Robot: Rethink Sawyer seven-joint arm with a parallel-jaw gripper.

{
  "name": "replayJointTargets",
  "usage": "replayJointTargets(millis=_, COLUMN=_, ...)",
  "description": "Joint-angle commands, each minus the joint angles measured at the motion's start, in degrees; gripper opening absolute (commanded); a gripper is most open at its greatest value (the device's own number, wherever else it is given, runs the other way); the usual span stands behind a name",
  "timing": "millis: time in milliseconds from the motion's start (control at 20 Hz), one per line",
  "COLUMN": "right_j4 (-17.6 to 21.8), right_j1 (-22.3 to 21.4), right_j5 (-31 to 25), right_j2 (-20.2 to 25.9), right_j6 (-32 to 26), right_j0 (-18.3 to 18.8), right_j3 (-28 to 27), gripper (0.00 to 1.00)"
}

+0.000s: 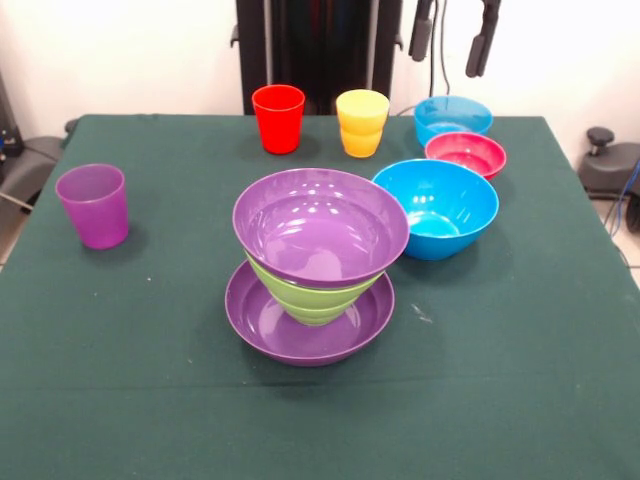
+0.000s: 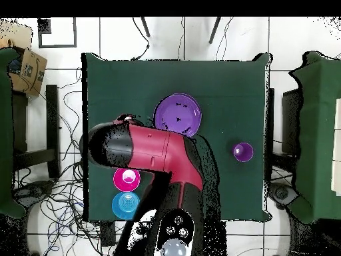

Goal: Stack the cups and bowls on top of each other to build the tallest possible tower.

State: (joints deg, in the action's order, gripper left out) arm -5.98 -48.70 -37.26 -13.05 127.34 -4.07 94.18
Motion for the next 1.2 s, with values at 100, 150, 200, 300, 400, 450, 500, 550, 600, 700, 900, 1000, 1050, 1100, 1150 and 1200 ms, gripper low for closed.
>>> replayJointTargets(millis=100, right_j4=0.8, right_j1=4.87, right_j5=7.51, right_j2=0.46, right_j6=11.4, right_j0=-2.29, right_j3=3.38, gripper=1.0)
replayJointTargets(millis=150, right_j4=1.02, right_j1=5.64, right_j5=7.5, right_j2=-0.24, right_j6=11.72, right_j0=-2.74, right_j3=2.26, gripper=1.0)
replayJointTargets(millis=200, right_j4=1.24, right_j1=6.42, right_j5=7.5, right_j2=-0.93, right_j6=12.05, right_j0=-3.19, right_j3=1.14, gripper=1.0)
replayJointTargets(millis=300, right_j4=0.61, right_j1=11.13, right_j5=7.28, right_j2=-1.46, right_j6=11.94, right_j0=-2.61, right_j3=-4.53, gripper=1.0)
replayJointTargets(millis=400, right_j4=0.31, right_j1=13.71, right_j5=5.51, right_j2=-1.91, right_j6=11.0, right_j0=-1.94, right_j3=-8.59, gripper=1.0)
replayJointTargets(millis=450, right_j4=0.29, right_j1=15.11, right_j5=4.54, right_j2=-2.58, right_j6=10.84, right_j0=-1.85, right_j3=-10.85, gripper=1.0)
replayJointTargets(millis=500, right_j4=0.17, right_j1=16.46, right_j5=4.37, right_j2=-2.68, right_j6=10.62, right_j0=-1.51, right_j3=-12.57, gripper=1.0)
replayJointTargets(millis=550, right_j4=0.05, right_j1=17.81, right_j5=4.2, right_j2=-2.78, right_j6=10.4, right_j0=-1.17, right_j3=-14.29, gripper=1.0)
replayJointTargets(millis=600, right_j4=-0.11, right_j1=19.29, right_j5=4.43, right_j2=-2.93, right_j6=10.3, right_j0=-1.03, right_j3=-15.99, gripper=1.0)
replayJointTargets(millis=700, right_j4=-1.04, right_j1=22.1, right_j5=5.38, right_j2=-3.16, right_j6=10.98, right_j0=-1.0, right_j3=-18.6, gripper=1.0)
replayJointTargets(millis=900, right_j4=-2.86, right_j1=26.4, right_j5=6.97, right_j2=-3.37, right_j6=12.5, right_j0=-1.53, right_j3=-22.48, gripper=1.0)
replayJointTargets(millis=1000, right_j4=-4.02, right_j1=28.17, right_j5=7.26, right_j2=-3.61, right_j6=13.62, right_j0=-2.24, right_j3=-24.15, gripper=1.0)
replayJointTargets(millis=1050, right_j4=-4.53, right_j1=28.98, right_j5=7.27, right_j2=-4.0, right_j6=14.19, right_j0=-2.68, right_j3=-25.06, gripper=1.0)
replayJointTargets(millis=1100, right_j4=-5.05, right_j1=29.63, right_j5=7.15, right_j2=-4.35, right_j6=14.81, right_j0=-3.29, right_j3=-25.76, gripper=1.0)
replayJointTargets(millis=1150, right_j4=-5.59, right_j1=30.36, right_j5=6.89, right_j2=-4.76, right_j6=15.29, right_j0=-3.76, right_j3=-26.6, gripper=1.0)
replayJointTargets(millis=1200, right_j4=-6.04, right_j1=30.96, right_j5=6.5, right_j2=-5.32, right_j6=15.96, right_j0=-4.49, right_j3=-27.15, gripper=1.0)
